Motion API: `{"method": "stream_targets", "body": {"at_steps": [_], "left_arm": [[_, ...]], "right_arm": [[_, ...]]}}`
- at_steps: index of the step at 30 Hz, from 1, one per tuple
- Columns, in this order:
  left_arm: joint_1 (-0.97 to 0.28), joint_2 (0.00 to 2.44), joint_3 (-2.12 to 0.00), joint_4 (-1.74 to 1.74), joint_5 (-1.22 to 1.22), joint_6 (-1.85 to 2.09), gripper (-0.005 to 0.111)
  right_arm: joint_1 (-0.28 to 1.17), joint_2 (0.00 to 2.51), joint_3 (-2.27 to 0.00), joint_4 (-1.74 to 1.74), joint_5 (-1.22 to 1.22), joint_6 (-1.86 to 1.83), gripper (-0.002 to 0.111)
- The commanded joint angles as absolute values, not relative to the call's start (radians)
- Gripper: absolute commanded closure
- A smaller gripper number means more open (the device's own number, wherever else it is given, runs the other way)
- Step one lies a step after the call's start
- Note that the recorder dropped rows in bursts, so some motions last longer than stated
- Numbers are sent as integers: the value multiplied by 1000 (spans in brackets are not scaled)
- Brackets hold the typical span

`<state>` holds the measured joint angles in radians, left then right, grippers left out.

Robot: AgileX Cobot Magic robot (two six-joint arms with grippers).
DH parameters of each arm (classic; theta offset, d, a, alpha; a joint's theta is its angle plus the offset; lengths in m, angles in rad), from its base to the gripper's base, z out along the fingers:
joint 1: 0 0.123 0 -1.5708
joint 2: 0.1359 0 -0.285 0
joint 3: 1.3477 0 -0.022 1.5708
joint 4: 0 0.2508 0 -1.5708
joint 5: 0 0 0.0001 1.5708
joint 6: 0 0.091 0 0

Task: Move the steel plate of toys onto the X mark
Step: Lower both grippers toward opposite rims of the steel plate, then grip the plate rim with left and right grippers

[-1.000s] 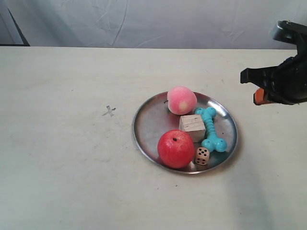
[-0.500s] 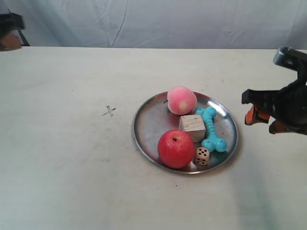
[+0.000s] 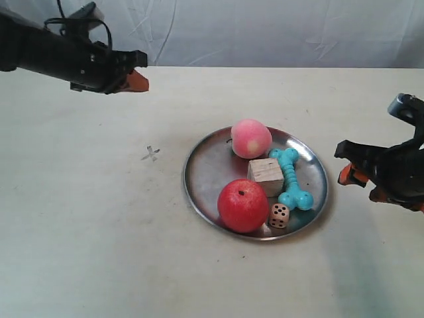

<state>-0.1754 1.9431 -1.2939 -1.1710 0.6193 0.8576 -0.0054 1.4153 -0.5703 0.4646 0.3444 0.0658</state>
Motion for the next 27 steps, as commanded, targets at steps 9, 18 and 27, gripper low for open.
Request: {"method": "stream_targets", "body": {"at_steps": [9, 18, 27], "left_arm": [[-277, 2227, -1534, -1009, 828, 789, 73], [-278, 2344, -1677, -896, 948, 681, 63], [-318, 2387, -1726, -838, 1035, 669, 63]], "right_arm": [[-10, 1624, -611, 578, 303, -16, 50], [-10, 1701, -671, 611, 300, -26, 50], [-10, 1760, -674, 773, 318, -149, 50]]}}
